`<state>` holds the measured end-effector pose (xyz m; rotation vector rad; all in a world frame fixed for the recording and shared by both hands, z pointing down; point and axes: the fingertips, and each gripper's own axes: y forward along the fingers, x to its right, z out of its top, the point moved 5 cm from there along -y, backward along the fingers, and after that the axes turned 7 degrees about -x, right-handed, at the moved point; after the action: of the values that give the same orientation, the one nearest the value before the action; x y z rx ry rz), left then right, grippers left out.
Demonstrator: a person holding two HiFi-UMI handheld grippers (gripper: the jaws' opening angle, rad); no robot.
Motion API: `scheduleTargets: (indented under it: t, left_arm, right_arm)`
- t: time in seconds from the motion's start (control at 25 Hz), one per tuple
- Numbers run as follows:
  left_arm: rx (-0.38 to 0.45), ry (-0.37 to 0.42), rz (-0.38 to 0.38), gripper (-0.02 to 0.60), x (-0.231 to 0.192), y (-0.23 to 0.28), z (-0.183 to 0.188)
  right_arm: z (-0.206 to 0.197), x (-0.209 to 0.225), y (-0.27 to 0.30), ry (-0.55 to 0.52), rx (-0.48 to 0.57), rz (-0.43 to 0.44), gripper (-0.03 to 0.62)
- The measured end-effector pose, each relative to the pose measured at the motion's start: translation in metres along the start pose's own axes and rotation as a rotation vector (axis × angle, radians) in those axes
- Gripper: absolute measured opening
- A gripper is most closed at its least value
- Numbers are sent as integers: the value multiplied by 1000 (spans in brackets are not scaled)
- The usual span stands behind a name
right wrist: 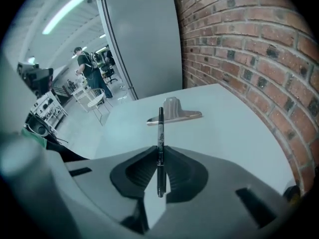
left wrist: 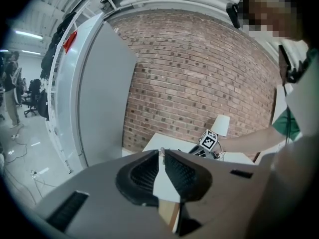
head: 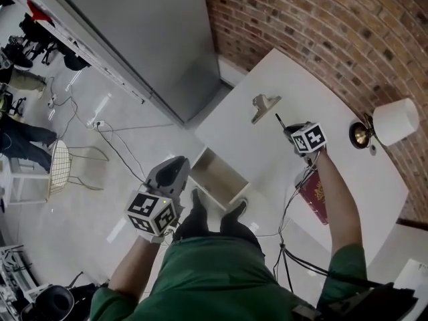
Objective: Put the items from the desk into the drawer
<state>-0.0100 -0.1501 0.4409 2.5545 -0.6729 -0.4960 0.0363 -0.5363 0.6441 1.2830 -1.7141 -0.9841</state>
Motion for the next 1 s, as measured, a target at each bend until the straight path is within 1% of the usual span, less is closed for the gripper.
scheduleTargets:
  t: [0.12,0.36,0.52,0.68,0.8,1.0]
  left_arm:
    - [7,8,-2,35,-7,-3,0]
    - [19,-22,-17,35,-36,-18,-14]
    - [25,-41,-16,35,-81,-32,-26]
    - [18,-86,-16,35,-130,-51,-47]
    - [8,-106,-20,35,-163,-65,-63]
    - [-12,-136,-47,35,-203,-88,-89]
  right_arm:
    - [2,-26,-4,40,48,54,46]
    - [5,-74,-5,72,52,98,46]
    - [24,-110,4,88,47,80,46]
    - [36,-161,24,30,-11,51,46]
    - [45,-205,40,1,-28,63,46]
    - [49,-271,65,7,-58,84,46]
